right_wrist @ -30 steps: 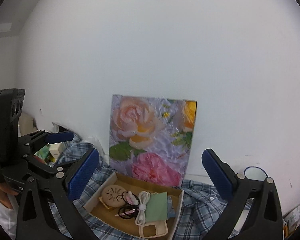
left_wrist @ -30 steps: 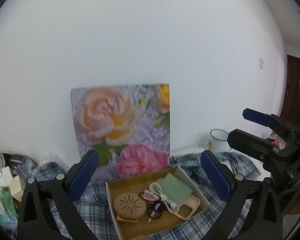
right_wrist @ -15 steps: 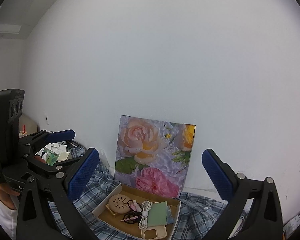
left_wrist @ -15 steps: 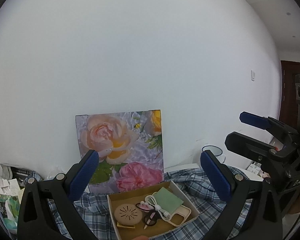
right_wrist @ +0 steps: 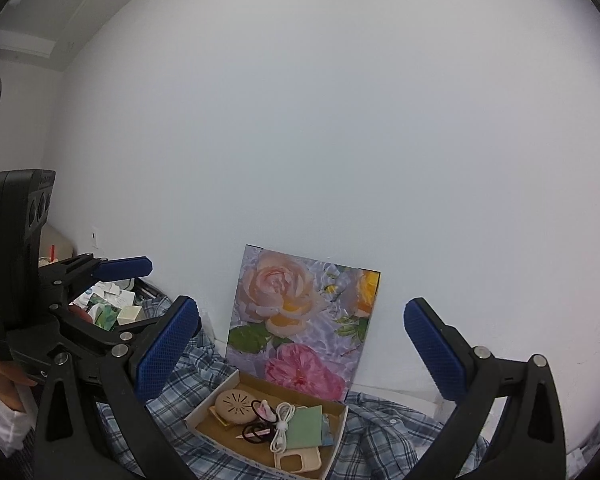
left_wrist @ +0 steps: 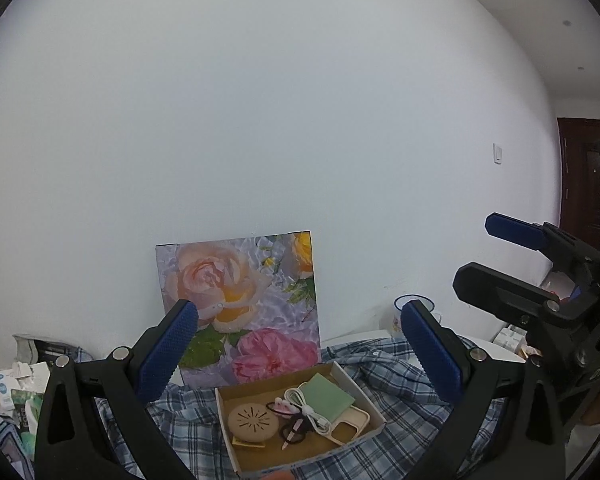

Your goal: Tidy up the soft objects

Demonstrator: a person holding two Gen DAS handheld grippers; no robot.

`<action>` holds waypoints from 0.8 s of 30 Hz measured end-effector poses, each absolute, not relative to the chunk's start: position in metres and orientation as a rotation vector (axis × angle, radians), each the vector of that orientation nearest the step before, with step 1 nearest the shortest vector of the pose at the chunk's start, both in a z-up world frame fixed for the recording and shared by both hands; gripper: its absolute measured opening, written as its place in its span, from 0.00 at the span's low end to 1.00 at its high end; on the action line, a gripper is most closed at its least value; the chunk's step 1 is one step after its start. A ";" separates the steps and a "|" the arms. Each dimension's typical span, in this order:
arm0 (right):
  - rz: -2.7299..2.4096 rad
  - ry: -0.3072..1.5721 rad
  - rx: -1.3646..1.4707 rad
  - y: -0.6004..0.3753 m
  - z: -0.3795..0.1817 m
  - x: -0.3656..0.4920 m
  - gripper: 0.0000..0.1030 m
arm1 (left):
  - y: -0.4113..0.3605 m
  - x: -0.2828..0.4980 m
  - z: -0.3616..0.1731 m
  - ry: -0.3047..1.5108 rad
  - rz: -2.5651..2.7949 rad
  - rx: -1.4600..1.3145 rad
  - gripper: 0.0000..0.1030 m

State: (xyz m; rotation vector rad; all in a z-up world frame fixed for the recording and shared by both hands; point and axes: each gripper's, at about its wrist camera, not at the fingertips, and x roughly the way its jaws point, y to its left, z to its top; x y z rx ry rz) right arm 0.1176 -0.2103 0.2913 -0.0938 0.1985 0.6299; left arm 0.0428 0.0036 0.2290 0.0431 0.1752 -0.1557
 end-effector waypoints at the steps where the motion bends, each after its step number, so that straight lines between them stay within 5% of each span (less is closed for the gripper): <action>1: 0.624 0.197 -0.096 -0.212 0.290 0.114 1.00 | 0.003 0.039 0.228 0.172 -0.153 0.046 1.00; 24: 0.685 0.325 -0.076 -0.219 0.198 0.101 1.00 | 0.023 0.012 0.150 0.233 -0.101 0.049 1.00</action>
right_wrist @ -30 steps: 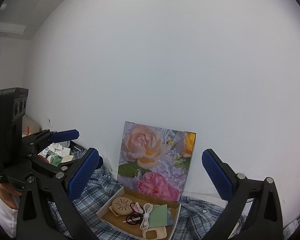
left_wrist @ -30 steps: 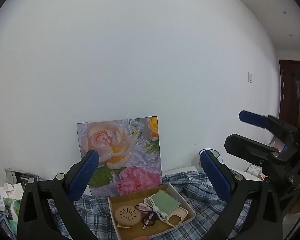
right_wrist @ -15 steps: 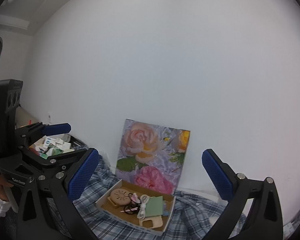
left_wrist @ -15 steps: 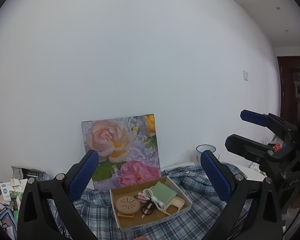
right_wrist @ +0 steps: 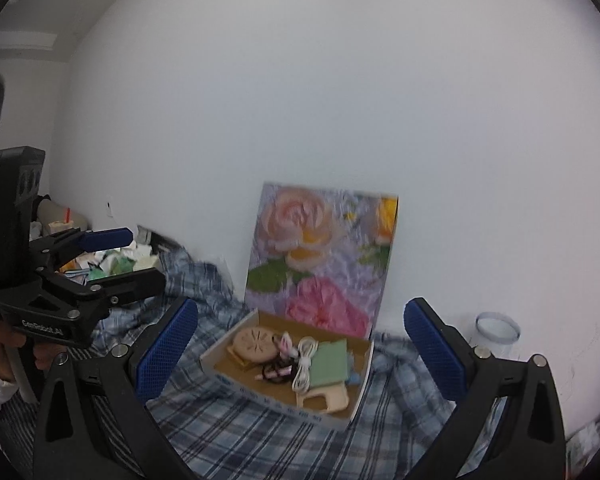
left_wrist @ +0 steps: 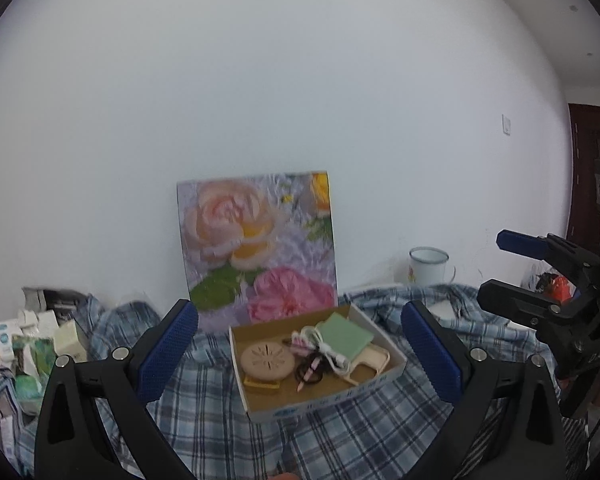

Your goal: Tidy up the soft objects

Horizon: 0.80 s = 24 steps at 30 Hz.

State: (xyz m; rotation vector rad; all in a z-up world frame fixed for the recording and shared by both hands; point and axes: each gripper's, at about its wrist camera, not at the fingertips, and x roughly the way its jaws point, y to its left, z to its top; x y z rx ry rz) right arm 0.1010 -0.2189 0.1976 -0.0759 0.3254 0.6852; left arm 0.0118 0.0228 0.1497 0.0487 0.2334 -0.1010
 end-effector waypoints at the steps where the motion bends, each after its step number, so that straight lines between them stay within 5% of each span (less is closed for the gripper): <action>1: 0.691 0.341 -0.067 -0.218 0.192 0.102 1.00 | 0.024 0.013 0.145 0.243 -0.106 0.049 1.00; 24: 0.667 0.580 -0.060 -0.204 0.093 0.138 1.00 | 0.049 0.056 0.052 0.497 -0.071 0.019 1.00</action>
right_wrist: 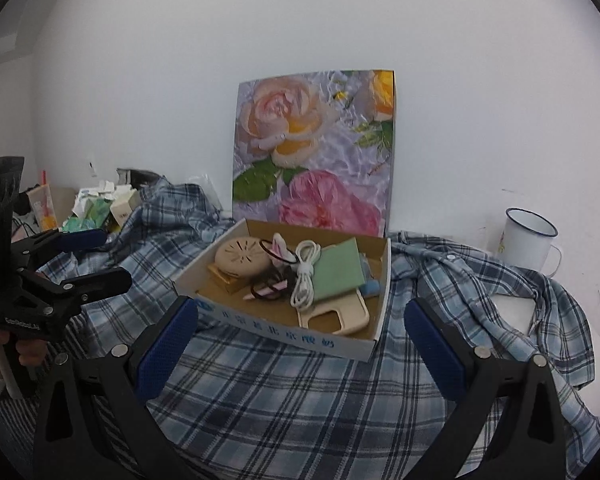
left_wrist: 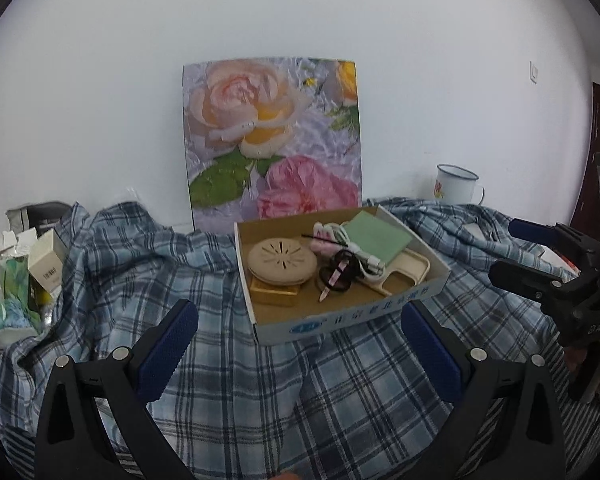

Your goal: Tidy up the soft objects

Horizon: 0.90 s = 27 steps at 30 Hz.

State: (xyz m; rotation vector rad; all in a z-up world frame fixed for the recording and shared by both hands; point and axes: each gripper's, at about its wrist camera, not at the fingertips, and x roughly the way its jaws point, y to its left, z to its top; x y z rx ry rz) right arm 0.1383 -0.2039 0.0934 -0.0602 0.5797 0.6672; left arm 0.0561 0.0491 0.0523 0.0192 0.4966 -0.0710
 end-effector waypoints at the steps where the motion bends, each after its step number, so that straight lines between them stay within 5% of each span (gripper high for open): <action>1: 0.663 0.581 -0.069 -0.203 0.091 0.138 1.00 | 0.049 0.057 0.050 0.503 -0.072 0.018 1.00; 27: 0.668 0.631 -0.167 -0.185 0.062 0.136 1.00 | 0.033 0.068 0.019 0.567 -0.060 0.081 1.00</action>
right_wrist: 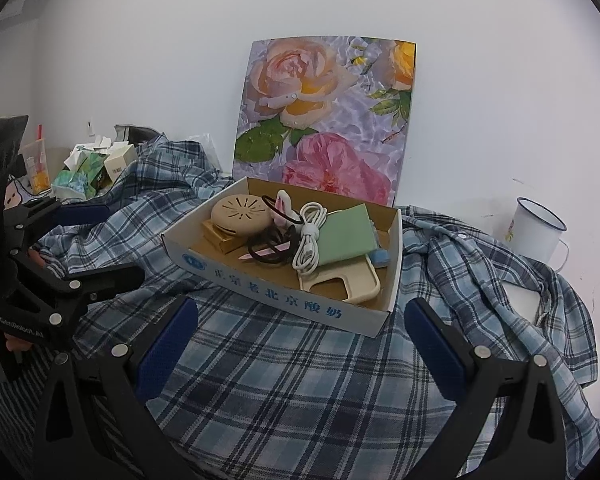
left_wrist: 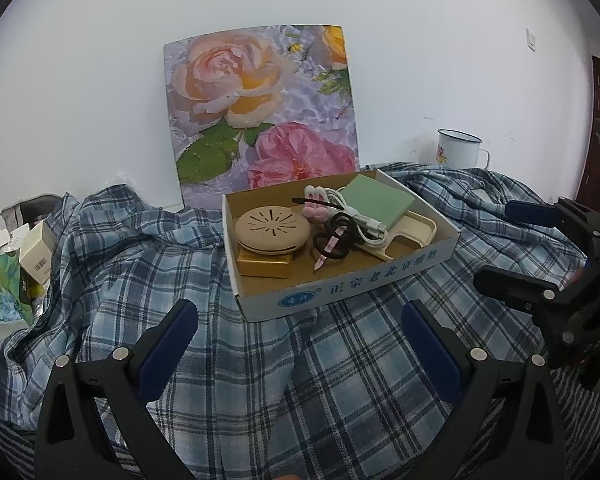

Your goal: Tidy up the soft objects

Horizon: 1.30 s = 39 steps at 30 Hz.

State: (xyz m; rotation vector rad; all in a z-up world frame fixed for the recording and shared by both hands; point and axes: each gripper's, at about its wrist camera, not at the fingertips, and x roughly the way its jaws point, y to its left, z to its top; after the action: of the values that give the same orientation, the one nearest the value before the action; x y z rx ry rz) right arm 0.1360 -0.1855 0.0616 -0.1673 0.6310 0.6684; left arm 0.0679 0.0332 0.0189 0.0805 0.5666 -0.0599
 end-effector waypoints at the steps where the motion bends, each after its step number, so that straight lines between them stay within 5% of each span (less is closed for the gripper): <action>1: 0.668 0.634 -0.167 -0.185 0.061 0.136 1.00 | 0.032 0.068 0.018 0.567 -0.064 0.083 1.00; 39: 0.667 0.739 -0.229 -0.170 0.042 0.142 1.00 | 0.023 0.075 0.005 0.618 -0.076 0.112 1.00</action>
State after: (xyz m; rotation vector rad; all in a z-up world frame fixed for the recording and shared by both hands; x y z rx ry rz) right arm 0.1417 -0.1697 0.0423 -0.2287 0.7385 0.6666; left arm 0.0750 0.0229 0.0055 0.1121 0.6179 -0.0758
